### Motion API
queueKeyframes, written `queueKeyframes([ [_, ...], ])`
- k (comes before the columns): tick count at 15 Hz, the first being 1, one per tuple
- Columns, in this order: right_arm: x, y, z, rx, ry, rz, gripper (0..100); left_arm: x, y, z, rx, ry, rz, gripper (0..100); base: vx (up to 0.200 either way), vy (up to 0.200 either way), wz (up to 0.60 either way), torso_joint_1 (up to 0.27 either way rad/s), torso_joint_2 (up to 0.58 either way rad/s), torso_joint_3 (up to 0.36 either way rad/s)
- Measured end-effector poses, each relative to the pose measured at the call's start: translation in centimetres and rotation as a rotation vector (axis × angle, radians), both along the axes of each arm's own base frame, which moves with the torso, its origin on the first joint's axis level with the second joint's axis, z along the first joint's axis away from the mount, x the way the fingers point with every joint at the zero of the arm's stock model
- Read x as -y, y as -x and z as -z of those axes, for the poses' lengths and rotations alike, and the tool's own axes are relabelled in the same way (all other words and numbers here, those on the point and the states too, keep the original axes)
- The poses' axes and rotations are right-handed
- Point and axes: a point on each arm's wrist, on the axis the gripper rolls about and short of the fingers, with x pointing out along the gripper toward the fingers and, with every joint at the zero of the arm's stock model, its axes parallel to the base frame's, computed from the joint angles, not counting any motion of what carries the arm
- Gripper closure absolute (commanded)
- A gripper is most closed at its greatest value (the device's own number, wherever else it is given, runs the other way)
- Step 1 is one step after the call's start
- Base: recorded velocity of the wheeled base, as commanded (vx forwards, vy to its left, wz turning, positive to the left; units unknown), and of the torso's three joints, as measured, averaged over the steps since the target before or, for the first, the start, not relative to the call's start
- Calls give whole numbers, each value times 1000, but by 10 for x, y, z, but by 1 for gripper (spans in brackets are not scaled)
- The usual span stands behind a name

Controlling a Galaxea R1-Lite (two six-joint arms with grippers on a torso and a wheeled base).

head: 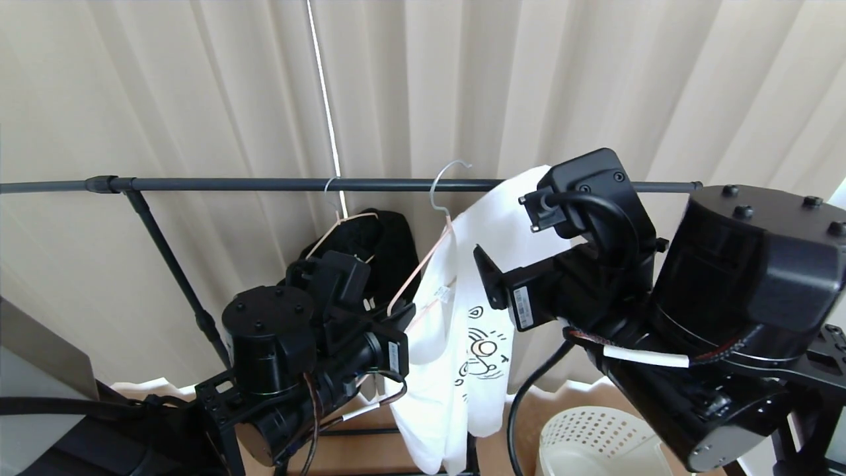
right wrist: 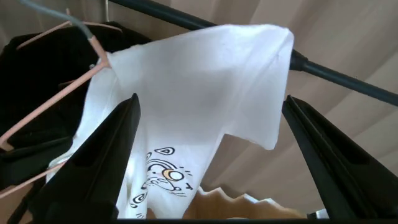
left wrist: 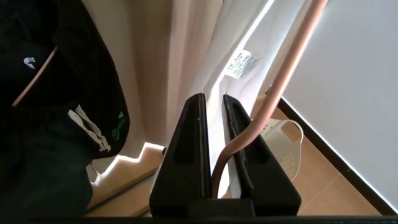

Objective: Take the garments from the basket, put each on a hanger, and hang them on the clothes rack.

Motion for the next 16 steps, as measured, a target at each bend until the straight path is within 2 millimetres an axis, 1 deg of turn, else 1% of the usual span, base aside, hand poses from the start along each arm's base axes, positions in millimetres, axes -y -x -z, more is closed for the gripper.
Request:
queueKeyframes([
  [3,14,11,0,-4,39,-134,0,-7,1,-2,-1,0,6,100,0,0,0,0,0,0],
  [6,39,7,0,-32,59,-220,0,-21,3,2,-19,-16,59,100,0,0,0,0,0,0],
  [9,73,16,-8,-103,88,-350,0,-38,3,3,-21,-44,124,100,0,0,0,0,0,0],
  [11,102,23,-11,-188,129,-457,0,-44,6,3,-15,-44,158,100,0,0,0,0,0,0],
  [13,124,28,-12,-295,184,-515,0,-49,12,5,10,-27,195,100,0,0,0,0,0,0],
  [14,130,30,-14,-306,185,-523,0,-50,15,5,38,-9,213,100,0,0,0,0,0,0],
  [16,133,30,-16,-301,170,-556,0,-55,22,8,53,3,241,100,0,0,0,0,0,0],
])
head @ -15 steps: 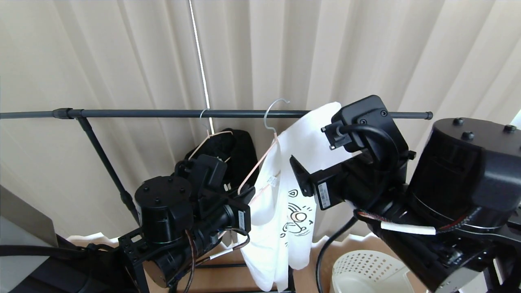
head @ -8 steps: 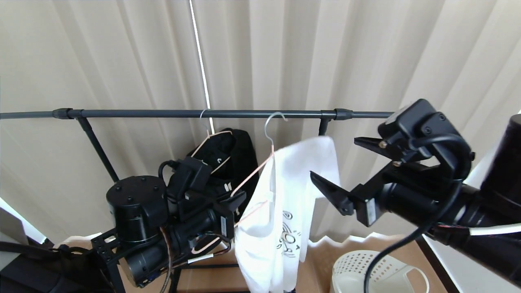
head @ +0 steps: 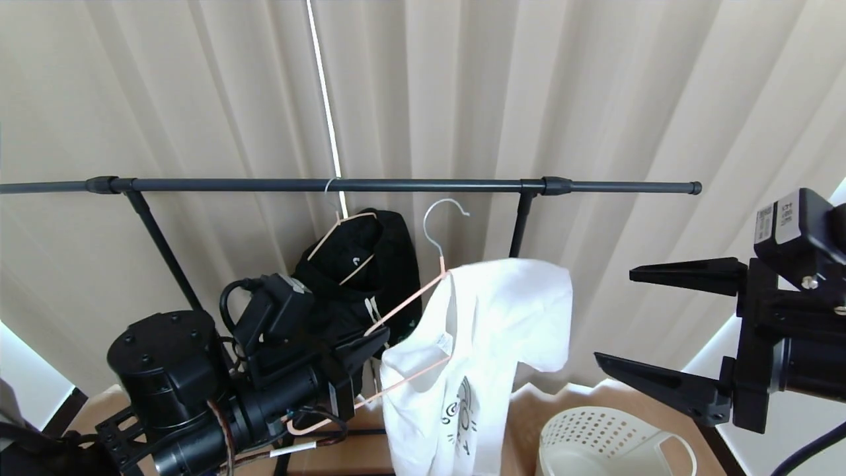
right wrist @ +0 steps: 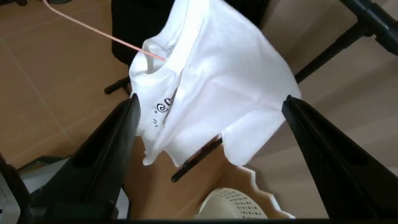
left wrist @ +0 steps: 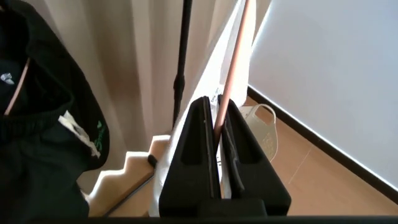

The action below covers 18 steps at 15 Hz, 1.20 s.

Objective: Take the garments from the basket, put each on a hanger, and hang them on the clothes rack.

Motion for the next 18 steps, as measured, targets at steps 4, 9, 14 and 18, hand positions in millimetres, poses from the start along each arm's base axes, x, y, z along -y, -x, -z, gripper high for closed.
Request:
queueKeyframes([
  [4,-7,-25,10,-57,62,-116,0,-7,11,10,-31,-33,31,100,0,0,0,0,0,0],
  [9,-9,-71,3,-136,161,-295,0,-8,17,7,-5,-45,102,100,0,0,0,0,0,0],
  [14,0,-104,-6,-182,186,-536,0,-6,17,3,60,-61,191,100,0,0,0,0,0,0],
  [18,-5,-127,13,-232,175,-564,0,-5,17,0,79,-57,217,100,0,0,0,0,0,0],
])
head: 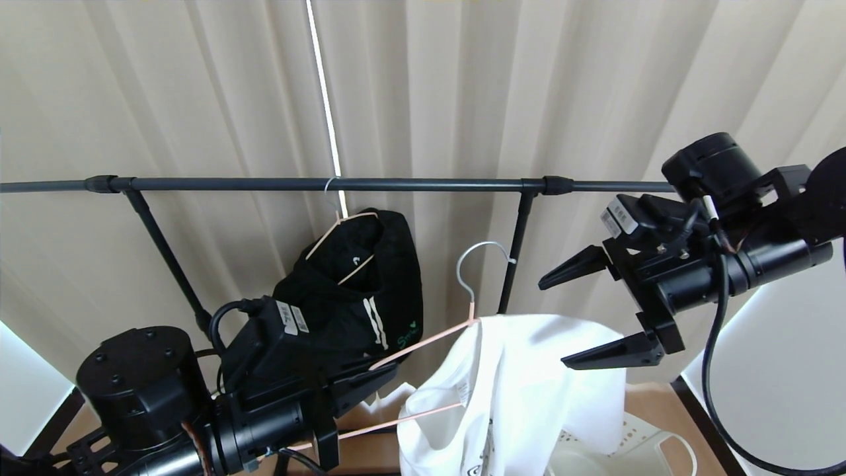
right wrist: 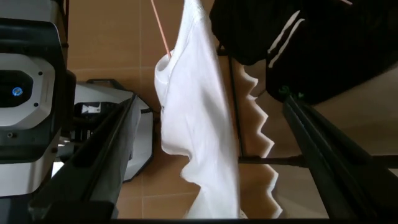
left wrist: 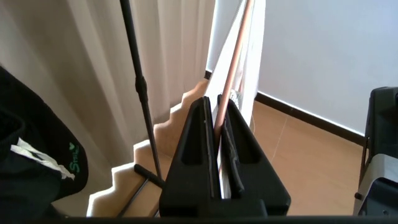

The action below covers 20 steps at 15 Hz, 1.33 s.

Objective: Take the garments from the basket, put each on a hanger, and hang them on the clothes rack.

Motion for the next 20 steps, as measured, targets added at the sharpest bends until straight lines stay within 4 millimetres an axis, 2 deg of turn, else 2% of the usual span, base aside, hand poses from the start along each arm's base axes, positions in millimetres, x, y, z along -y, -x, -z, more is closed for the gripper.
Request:
queueKeyframes([
  [6,-9,-11,19,-59,23,-11,0,1,5,-6,22,16,17,100,0,0,0,0,0,0],
  [20,-21,-14,19,-44,51,-19,0,6,6,-12,45,31,35,100,0,0,0,0,0,0],
])
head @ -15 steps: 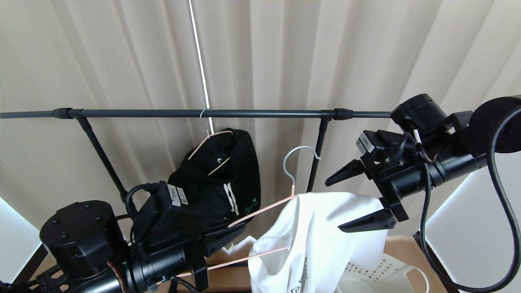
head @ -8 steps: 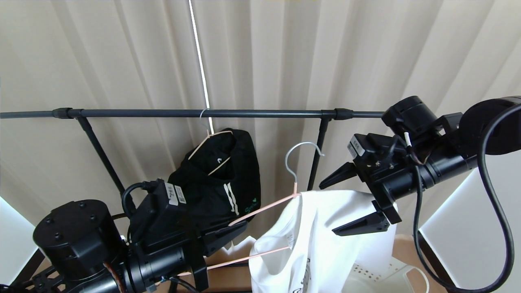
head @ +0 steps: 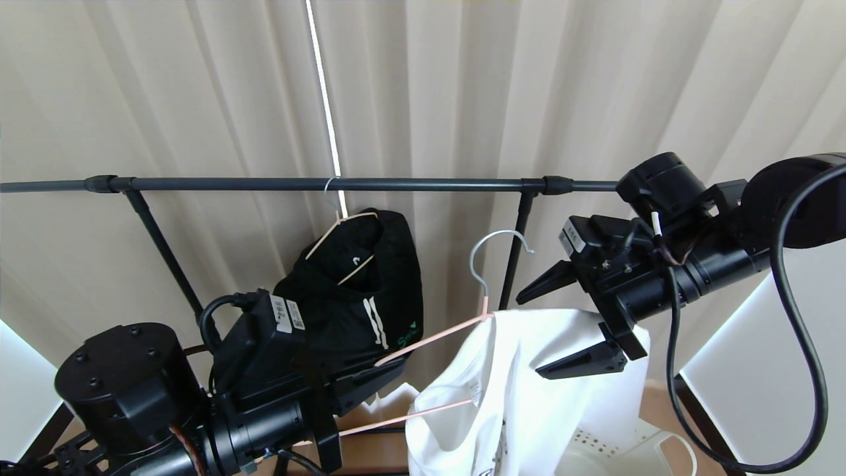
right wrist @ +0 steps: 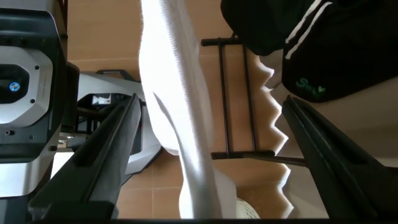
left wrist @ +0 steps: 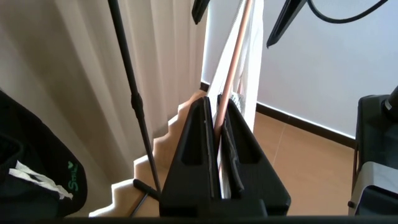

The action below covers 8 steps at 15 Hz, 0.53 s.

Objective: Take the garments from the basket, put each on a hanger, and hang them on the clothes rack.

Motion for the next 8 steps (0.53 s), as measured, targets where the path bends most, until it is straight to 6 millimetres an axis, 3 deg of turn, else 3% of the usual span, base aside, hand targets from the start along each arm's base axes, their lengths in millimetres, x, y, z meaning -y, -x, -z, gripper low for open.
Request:
queueKeyframes([
  [1,0,0,0,-1,1,0,100,0,0,0,1,0,2,100,0,0,0,0,0,0],
  [8,0,1,1,-8,3,-2,100,-1,2,-2,8,6,1,100,0,0,0,0,0,0],
])
